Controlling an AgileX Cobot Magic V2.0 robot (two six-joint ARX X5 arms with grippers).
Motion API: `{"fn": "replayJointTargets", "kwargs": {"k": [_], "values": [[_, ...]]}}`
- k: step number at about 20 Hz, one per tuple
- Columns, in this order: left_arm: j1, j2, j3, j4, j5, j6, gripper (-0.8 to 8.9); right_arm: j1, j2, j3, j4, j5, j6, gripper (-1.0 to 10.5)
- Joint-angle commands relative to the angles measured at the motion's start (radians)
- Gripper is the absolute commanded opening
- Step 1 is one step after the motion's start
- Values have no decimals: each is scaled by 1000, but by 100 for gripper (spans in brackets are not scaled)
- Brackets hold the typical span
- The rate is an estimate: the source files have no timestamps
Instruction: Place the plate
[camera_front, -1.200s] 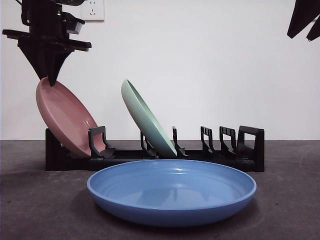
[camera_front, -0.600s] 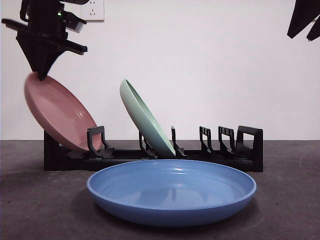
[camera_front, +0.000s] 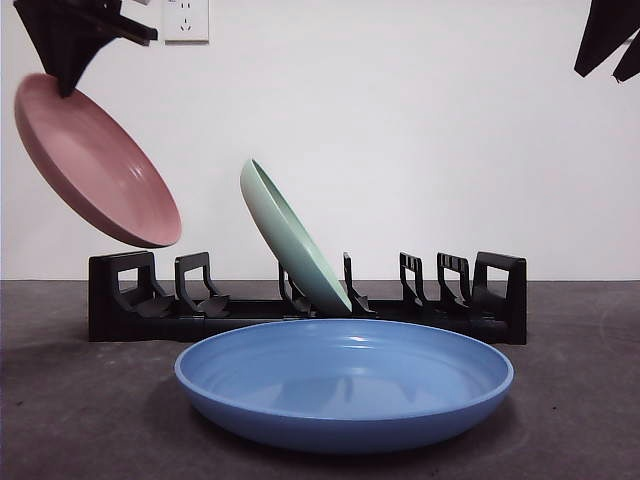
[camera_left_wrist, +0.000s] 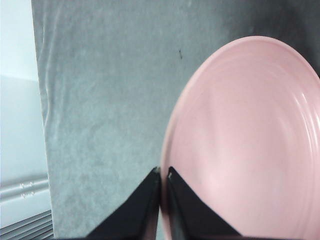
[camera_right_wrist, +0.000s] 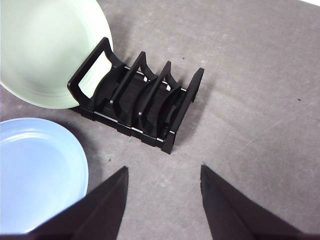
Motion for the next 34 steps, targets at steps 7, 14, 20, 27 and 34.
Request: {"fn": "replayJointTargets", "kwargs": {"k": [7, 14, 20, 27, 34], "values": [[39, -84, 36, -39, 112, -53, 16, 5, 6, 2, -15, -2, 11, 224], [85, -301, -87, -42, 238, -64, 16, 5, 6, 2, -19, -2, 11, 224], [109, -558, -519, 30, 438, -68, 16, 5, 6, 2, -19, -2, 11, 224], [109, -900, -1043, 288, 706, -144, 16, 5, 6, 2, -19, -2, 24, 224], [105, -1089, -1398, 540, 962, -335, 15, 5, 6, 2, -20, -2, 26, 224]]}}
